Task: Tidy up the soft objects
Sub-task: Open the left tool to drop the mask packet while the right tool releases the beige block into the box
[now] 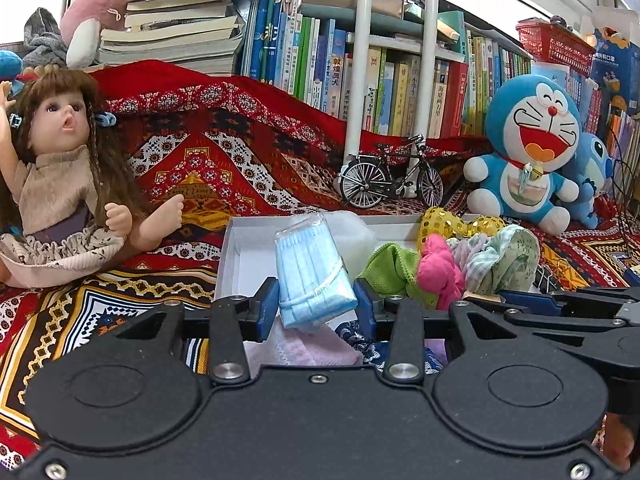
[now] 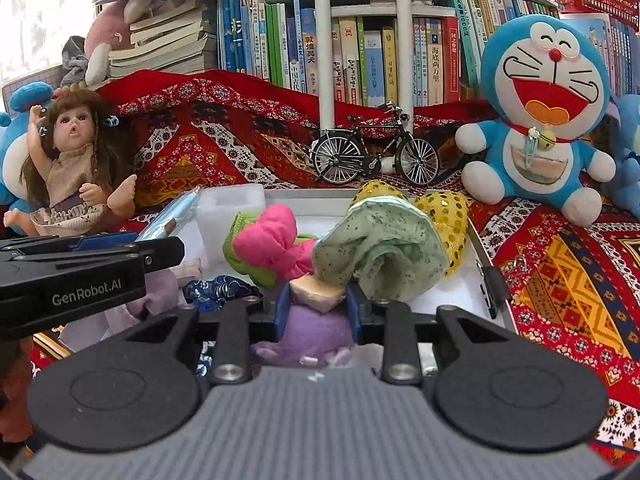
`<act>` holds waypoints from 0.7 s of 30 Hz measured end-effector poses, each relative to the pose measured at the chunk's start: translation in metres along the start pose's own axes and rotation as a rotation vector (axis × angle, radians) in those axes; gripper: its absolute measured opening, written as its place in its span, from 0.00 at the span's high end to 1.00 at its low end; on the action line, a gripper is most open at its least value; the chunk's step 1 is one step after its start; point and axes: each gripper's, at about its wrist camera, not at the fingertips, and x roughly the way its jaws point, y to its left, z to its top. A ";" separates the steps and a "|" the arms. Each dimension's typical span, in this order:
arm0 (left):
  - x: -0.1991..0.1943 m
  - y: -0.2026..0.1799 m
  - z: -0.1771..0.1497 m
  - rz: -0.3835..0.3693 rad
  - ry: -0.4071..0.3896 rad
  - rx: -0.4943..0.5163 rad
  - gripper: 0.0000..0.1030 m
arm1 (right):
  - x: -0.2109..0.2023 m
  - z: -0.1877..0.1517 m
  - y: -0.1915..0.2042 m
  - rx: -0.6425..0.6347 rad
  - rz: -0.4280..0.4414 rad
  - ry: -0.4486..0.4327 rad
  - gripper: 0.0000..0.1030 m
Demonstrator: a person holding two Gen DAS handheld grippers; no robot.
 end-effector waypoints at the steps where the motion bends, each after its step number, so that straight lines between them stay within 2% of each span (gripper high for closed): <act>1: 0.001 0.000 -0.001 0.001 0.002 0.000 0.62 | 0.000 0.000 -0.001 0.002 0.000 0.001 0.66; 12: 0.012 -0.001 -0.004 0.009 0.037 -0.001 0.63 | 0.003 0.000 -0.002 0.006 -0.001 0.005 0.66; 21: 0.011 -0.001 -0.005 0.006 0.033 0.006 0.62 | 0.008 -0.001 -0.004 0.014 -0.012 0.009 0.63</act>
